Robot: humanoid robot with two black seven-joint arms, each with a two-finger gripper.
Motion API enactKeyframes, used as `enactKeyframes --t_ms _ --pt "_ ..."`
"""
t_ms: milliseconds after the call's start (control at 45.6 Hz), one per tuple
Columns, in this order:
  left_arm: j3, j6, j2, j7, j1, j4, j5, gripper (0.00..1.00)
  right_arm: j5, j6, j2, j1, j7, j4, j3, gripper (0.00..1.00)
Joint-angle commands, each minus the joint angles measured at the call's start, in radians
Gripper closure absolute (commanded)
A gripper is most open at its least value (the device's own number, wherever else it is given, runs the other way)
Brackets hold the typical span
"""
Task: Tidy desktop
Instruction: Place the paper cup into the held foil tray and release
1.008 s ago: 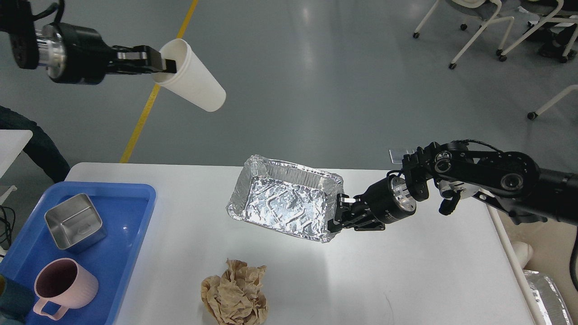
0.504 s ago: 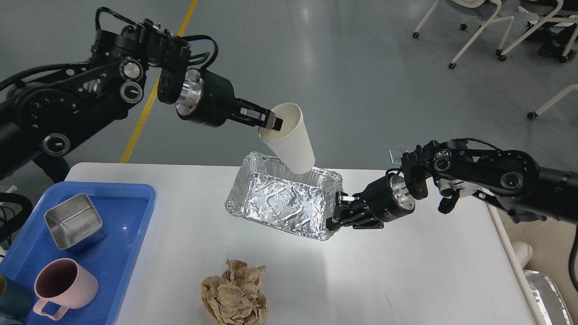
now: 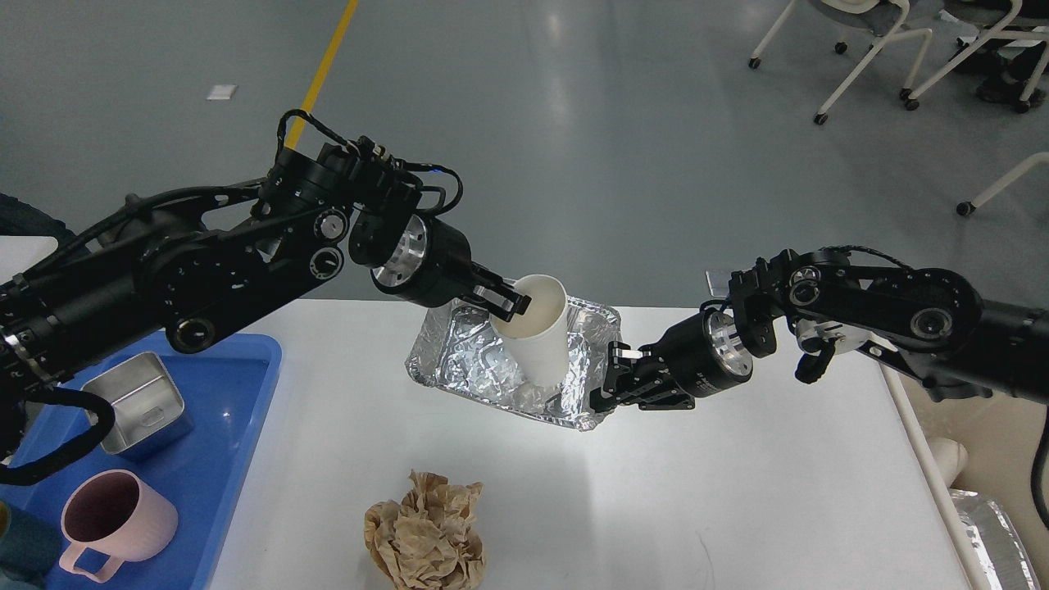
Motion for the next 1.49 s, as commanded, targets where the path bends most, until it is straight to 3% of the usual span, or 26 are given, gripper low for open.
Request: enactKeyframes --t_ms 0,44,88,131,197,219,592,723,854,942,1074,1205,1380,1468 --pt "0.004 0.032 -0.026 -0.001 0.029 0.002 0.032 0.95 0.000 0.000 -0.002 0.000 0.000 0.000 0.000 1.00" --pt "0.004 0.043 -0.033 -0.001 0.034 0.002 0.037 0.93 0.000 0.000 -0.004 0.000 0.000 0.002 0.000 1.00" --pt "0.004 0.055 -0.041 -0.001 0.037 0.002 0.038 0.85 0.000 0.000 -0.004 0.000 0.000 0.005 0.000 1.00" --pt "0.004 0.069 -0.044 -0.001 0.037 0.003 0.038 0.62 0.000 0.000 -0.005 0.000 0.000 0.008 0.002 1.00" --pt "0.004 0.090 -0.047 -0.001 0.037 0.005 0.041 0.16 0.000 0.000 -0.005 0.000 0.000 0.008 0.003 1.00" --pt "0.001 0.096 -0.047 -0.001 0.037 0.005 0.041 0.07 0.000 0.000 -0.005 0.000 0.000 0.008 0.005 1.00" --pt "-0.097 0.078 -0.013 -0.004 0.002 -0.005 -0.003 0.03 0.000 0.000 -0.009 0.000 0.000 0.008 0.005 1.00" --pt "-0.194 0.053 0.075 -0.002 -0.010 -0.006 -0.069 0.03 -0.002 -0.002 -0.016 -0.006 0.000 0.008 0.005 1.00" --pt "-0.274 0.086 0.221 -0.001 0.000 -0.029 -0.100 0.03 -0.002 -0.003 -0.025 -0.012 0.000 0.008 0.005 1.00" --pt "-0.303 0.168 0.354 -0.002 0.043 -0.083 -0.101 0.03 -0.003 -0.005 -0.030 -0.018 0.000 0.008 0.005 1.00" --pt "-0.294 0.357 0.591 -0.005 0.170 -0.169 -0.101 0.03 -0.003 -0.005 -0.032 -0.020 0.000 0.008 0.005 1.00" --pt "-0.291 0.526 0.776 -0.007 0.393 -0.258 -0.101 0.03 -0.003 -0.008 -0.027 -0.020 0.000 0.008 0.005 1.00" --pt "-0.291 0.743 0.928 -0.008 0.721 -0.337 -0.101 0.03 -0.003 -0.008 -0.025 -0.021 0.000 0.008 0.002 1.00" --pt "-0.291 0.811 0.950 -0.016 0.827 -0.348 -0.103 0.03 -0.003 -0.008 -0.027 -0.023 0.000 0.008 -0.001 1.00"
